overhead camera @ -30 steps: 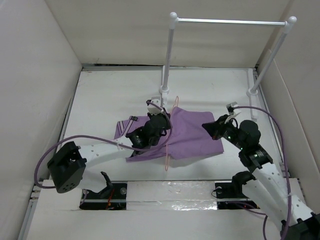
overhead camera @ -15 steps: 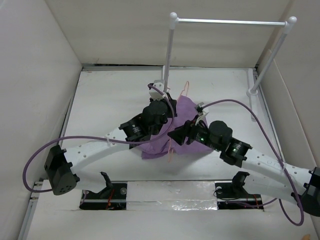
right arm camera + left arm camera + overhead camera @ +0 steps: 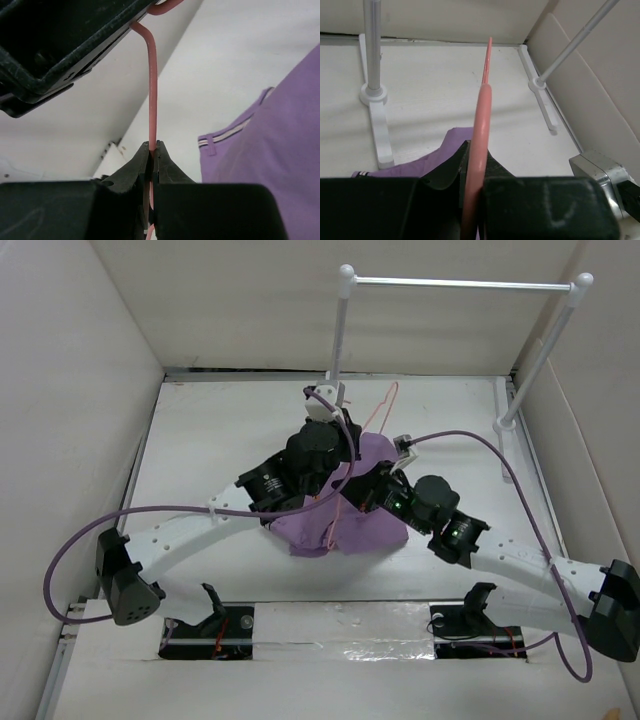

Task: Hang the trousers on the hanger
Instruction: Place the hanger at the clothesline.

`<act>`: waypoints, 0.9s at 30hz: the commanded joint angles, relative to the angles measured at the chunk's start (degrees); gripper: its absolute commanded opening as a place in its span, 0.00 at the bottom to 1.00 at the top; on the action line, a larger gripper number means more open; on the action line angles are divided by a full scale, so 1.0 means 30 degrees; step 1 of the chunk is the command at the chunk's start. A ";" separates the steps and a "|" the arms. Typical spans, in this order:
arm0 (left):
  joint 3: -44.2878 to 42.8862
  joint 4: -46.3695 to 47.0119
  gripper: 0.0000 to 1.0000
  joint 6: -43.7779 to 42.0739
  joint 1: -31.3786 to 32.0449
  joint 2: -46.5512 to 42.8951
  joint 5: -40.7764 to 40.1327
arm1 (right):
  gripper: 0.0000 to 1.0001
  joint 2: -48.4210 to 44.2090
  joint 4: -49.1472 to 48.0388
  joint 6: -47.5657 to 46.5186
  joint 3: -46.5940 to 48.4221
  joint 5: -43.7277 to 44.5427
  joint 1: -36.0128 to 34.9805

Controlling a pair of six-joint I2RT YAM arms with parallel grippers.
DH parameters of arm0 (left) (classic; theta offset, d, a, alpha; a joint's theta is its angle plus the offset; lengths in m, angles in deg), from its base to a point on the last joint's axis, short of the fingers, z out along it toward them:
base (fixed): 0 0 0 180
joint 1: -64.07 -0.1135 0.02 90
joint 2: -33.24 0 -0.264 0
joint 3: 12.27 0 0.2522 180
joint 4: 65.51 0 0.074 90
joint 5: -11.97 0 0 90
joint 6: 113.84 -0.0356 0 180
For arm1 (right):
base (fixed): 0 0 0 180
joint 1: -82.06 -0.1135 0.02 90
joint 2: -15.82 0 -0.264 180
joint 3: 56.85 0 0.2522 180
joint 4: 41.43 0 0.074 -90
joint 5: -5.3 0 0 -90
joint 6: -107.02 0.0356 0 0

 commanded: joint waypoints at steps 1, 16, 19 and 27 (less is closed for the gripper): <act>-0.2035 0.2649 0.00 -0.0085 -0.0425 0.0291 0.1530 | 0.00 -0.0317 -0.3731 0.1469 0.1133 -0.1796 -0.0113; -0.7107 0.1421 0.70 -0.2046 -0.0955 0.1527 0.3294 | 0.00 0.0268 -0.9038 0.9173 0.2099 -0.7801 0.5885; -0.5855 0.1858 0.72 -0.2428 -0.0955 0.0590 0.2856 | 0.00 0.0766 -0.9510 1.0317 0.2653 -0.9120 0.7238; 0.0885 0.5023 0.66 -0.2226 -0.1131 -0.4887 0.0540 | 0.00 0.2431 -0.7137 0.9967 0.6842 -1.1056 1.1628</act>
